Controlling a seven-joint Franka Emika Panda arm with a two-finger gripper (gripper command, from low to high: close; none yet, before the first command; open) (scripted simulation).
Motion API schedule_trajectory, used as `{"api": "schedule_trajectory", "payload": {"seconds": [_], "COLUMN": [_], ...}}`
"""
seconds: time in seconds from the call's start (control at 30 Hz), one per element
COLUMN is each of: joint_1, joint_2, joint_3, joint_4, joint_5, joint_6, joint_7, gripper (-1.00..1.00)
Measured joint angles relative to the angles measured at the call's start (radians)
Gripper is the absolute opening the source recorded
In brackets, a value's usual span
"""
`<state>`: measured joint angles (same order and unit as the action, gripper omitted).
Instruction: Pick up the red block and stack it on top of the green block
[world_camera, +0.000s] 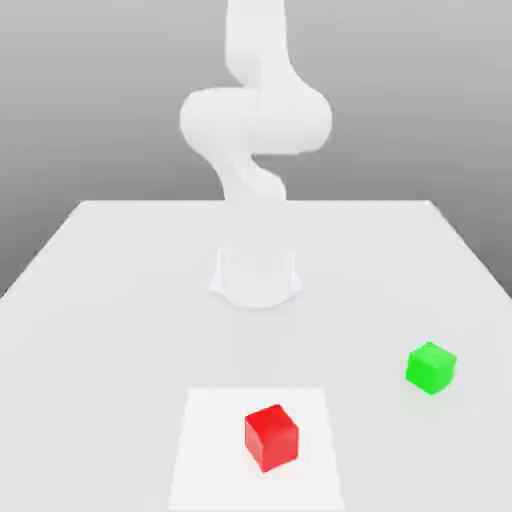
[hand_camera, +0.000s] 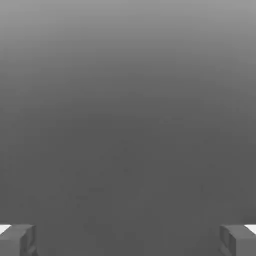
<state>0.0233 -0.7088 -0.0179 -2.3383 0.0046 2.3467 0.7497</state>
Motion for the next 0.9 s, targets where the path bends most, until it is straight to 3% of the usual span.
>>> {"api": "schedule_trajectory", "payload": {"seconds": [0.7, 0.9], "joint_1": [0.113, 0.086], "joint_2": [0.767, 0.984], "joint_3": [-0.068, -0.033], "joint_4": [-0.319, -0.303], "joint_5": [0.021, 0.055], "joint_6": [0.395, 0.570], "joint_7": [-0.408, -0.449], "gripper": [0.00, 0.00]}}
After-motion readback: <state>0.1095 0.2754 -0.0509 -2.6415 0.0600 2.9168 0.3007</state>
